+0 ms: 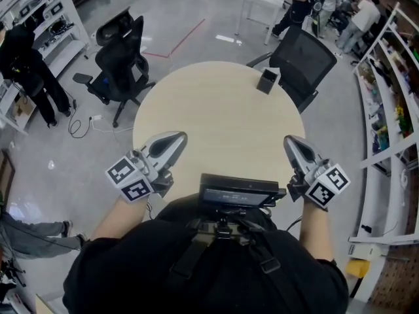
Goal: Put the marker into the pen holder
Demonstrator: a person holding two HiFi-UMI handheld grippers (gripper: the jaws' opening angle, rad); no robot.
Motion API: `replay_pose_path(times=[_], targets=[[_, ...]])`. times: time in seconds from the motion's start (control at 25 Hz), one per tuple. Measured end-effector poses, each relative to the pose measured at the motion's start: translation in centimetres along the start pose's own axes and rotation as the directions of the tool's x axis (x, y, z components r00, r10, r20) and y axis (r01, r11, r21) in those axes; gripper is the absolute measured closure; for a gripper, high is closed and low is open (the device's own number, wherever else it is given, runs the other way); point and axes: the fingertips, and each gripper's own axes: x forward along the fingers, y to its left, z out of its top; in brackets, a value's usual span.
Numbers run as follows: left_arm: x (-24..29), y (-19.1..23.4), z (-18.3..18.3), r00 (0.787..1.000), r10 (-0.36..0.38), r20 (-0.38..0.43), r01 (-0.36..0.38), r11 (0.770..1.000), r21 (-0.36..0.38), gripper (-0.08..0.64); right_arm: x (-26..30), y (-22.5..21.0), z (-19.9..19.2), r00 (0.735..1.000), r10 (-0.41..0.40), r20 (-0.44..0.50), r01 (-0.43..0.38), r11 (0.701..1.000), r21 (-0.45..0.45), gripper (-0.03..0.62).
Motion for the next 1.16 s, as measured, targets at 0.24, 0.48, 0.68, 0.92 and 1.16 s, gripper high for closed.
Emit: replay_pose_path(times=[0.24, 0.48, 0.68, 0.92, 1.16], targets=[[0.23, -0.21, -0.31, 1.0, -0.015, -0.004, 0.015, 1.0, 0.001, 0.56, -0.19, 0.1, -0.22, 1.0, -0.008, -0.004, 0.008, 1.0, -0.014, 0.589], [0.25, -0.17, -0.32, 1.0, -0.015, -0.004, 0.015, 1.0, 0.001, 0.56, -0.17, 0.18, -0.34, 1.0, -0.009, -0.013, 0.009, 1.0, -0.018, 0.589], [0.29, -0.25, -0.27, 1.0, -0.018, -0.004, 0.018, 1.0, 0.0, 0.56, -0.19, 0.28, -0.38, 1.0, -0.007, -0.014, 0.006, 1.0, -0.021, 0.589], [0.28, -0.26, -0.25, 1.0, -0.018, -0.004, 0.018, 1.0, -0.003, 0.56, -0.11, 0.47, -0.41, 1.0, 0.001, -0.017, -0.001, 1.0, -0.024, 0.589], [0.2, -0.23, -0.11, 1.0, -0.017, -0.001, 0.017, 1.0, 0.0, 0.56, -0.04, 0.51, -0.47, 1.0, 0.004, -0.02, -0.005, 1.0, -0.024, 0.589]])
